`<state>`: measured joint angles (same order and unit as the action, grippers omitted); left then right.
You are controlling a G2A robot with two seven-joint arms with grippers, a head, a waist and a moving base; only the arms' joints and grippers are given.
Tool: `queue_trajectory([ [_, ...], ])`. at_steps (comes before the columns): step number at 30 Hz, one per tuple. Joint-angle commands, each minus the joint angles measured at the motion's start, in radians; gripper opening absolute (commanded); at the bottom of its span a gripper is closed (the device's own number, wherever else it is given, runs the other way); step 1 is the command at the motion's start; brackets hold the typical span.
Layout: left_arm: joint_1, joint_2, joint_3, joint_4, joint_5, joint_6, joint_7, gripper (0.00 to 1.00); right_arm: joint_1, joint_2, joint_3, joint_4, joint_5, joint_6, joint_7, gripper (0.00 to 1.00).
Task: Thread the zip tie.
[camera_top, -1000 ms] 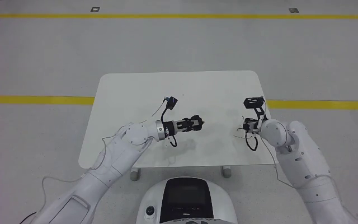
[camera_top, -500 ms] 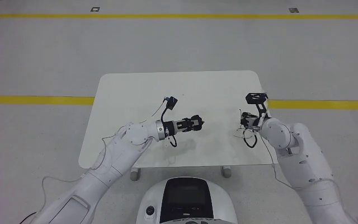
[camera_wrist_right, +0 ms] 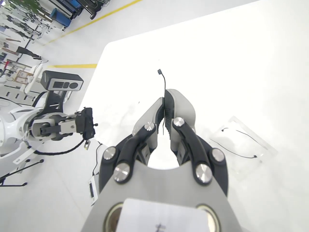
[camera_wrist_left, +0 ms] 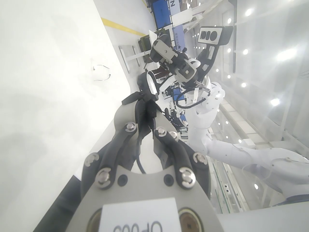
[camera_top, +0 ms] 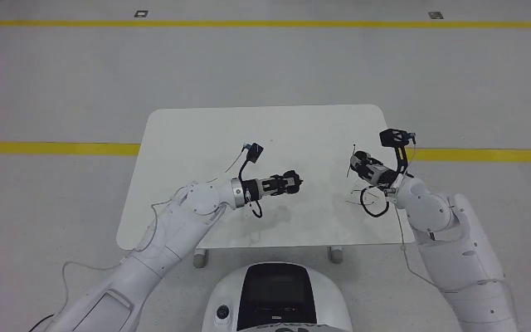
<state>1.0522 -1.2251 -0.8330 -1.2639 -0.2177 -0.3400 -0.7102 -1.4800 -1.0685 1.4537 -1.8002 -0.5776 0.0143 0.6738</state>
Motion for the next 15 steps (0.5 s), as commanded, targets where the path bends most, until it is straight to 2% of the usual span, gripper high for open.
queue_trajectory([
  [1,0.000,0.000,0.000,0.000,0.000,0.000,0.000,0.00,0.000,0.000,0.000,0.000,0.000,0.000,0.000,0.00],
  [3,0.000,0.000,0.000,0.000,0.000,0.000,0.000,0.00,0.000,0.000,0.000,0.000,0.000,0.000,0.000,0.00],
  [6,0.000,0.000,0.000,0.000,0.000,0.000,0.000,0.00,-0.012,-0.003,-0.002,-0.017,0.003,-0.018,-0.061,0.00],
  [10,0.000,0.000,0.000,0.000,0.000,0.000,0.000,0.00,-0.041,-0.006,0.006,-0.048,0.004,-0.086,-0.189,0.00],
  [15,0.000,0.000,0.000,0.000,0.000,0.000,0.000,0.00,-0.074,-0.010,0.009,-0.050,-0.027,-0.155,-0.330,0.00],
])
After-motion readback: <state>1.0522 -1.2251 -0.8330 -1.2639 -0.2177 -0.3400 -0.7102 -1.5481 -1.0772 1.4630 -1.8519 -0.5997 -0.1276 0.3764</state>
